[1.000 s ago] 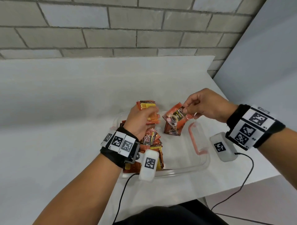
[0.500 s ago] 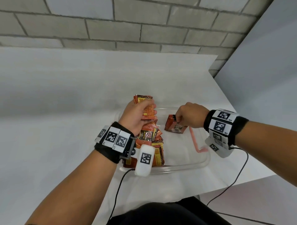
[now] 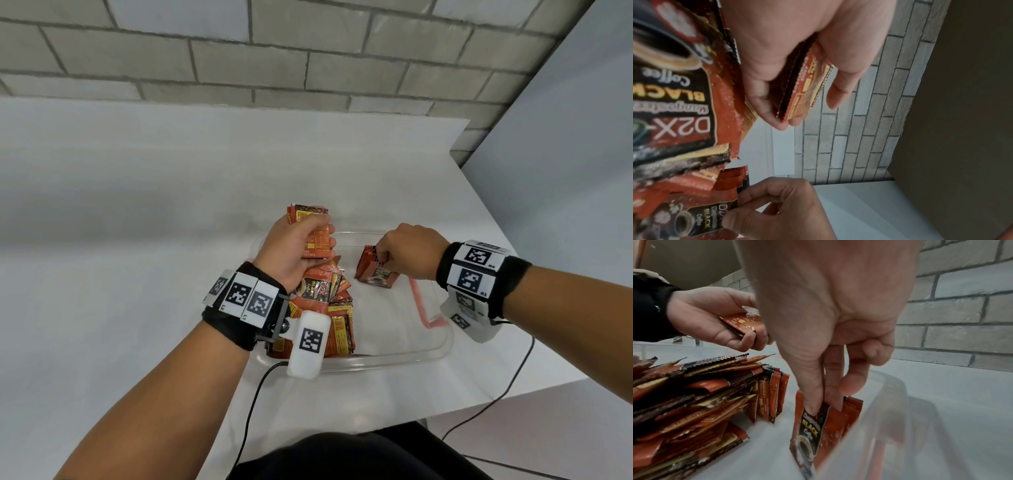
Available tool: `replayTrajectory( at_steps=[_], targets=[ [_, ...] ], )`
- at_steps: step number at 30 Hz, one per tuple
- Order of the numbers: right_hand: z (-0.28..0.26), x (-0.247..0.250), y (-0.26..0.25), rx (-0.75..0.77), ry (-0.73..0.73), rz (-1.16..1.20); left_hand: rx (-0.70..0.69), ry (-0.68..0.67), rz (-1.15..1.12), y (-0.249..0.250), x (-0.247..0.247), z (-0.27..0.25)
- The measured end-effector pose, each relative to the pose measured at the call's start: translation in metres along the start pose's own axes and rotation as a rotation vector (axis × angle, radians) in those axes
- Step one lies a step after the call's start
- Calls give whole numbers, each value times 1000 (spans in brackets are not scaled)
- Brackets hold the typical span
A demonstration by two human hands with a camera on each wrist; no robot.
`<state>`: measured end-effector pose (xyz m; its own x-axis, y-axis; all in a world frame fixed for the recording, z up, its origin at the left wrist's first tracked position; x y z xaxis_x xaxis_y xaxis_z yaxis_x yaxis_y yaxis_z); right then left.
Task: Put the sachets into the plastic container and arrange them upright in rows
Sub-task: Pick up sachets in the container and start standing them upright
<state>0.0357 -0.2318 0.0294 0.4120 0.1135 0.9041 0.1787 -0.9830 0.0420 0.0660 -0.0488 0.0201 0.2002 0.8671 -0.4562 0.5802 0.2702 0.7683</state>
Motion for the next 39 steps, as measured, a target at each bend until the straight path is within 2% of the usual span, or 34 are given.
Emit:
replayTrajectory(
  at_steps=[8,11,14,16,20,22,24,26,28,29,31,34,36,39],
  targets=[
    [-6,6,6,-16,89,66,14,-24,-12,-3,-3,3],
    [-13,16,14,-52,177,161,55,-35,-45,-6,-5,4],
    [-25,33,18,-42,374,355,77,-79,-35,-8,-10,2],
    [-32,42,12,-35,460,558,54,-126,54,-8,-17,1],
    [-38,39,-2,-33,369,833,25,-222,169,-11,-31,-2],
    [-40,36,-2,-39,382,925,18,-229,169,-13,-35,-2],
    [-45,38,4,-67,475,1001,27,-217,144,-13,-36,-1],
    [-53,42,11,-73,661,1034,42,-201,84,-13,-36,0],
    [-64,47,12,-29,883,924,68,-180,-1,-13,-34,1],
    [-67,48,9,22,942,856,80,-183,-41,-13,-35,1],
    [-69,41,-1,143,921,748,84,-207,-95,-13,-38,0],
    [-65,25,-8,246,753,614,8,-187,-46,-9,-38,1],
    [-65,22,-6,245,700,614,-33,-170,1,-8,-37,2],
    [-66,25,1,151,718,780,-59,-148,57,-7,-35,2]
  ],
)
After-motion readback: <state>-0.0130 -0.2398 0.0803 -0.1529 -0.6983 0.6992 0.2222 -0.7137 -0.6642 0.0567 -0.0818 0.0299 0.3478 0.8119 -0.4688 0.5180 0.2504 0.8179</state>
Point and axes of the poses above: each hand's wrist, its own z-axis towards the middle knuckle, its own x-axis out of the back of the hand, y = z × x, the point moved 4 cm from there along z, towards the middle knuckle, and after that the axes turned 5 degrees about x, right-handed, at the moved point
